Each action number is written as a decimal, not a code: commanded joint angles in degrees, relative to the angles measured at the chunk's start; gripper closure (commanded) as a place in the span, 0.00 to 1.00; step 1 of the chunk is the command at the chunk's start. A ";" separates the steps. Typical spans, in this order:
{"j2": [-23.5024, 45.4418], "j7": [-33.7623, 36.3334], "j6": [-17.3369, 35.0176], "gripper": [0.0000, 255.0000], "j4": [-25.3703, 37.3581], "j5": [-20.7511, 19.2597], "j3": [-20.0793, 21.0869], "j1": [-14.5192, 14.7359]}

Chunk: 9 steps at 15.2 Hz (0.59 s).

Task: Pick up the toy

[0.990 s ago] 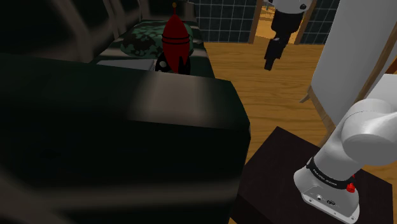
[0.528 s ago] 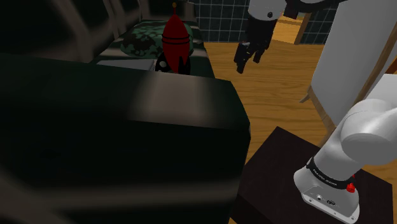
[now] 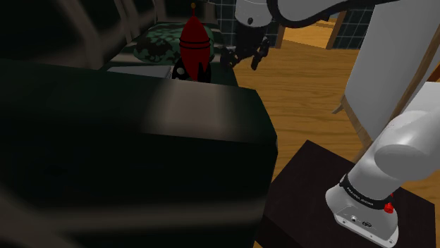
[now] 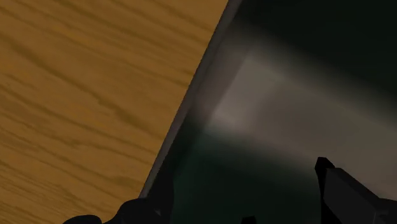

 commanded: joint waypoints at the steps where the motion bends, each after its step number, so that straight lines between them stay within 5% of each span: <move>1: 3.89 6.17 1.36 0.00 3.35 -2.20 3.01 -1.63; 9: 22.96 30.74 -0.30 0.00 21.56 -18.78 13.28 -5.83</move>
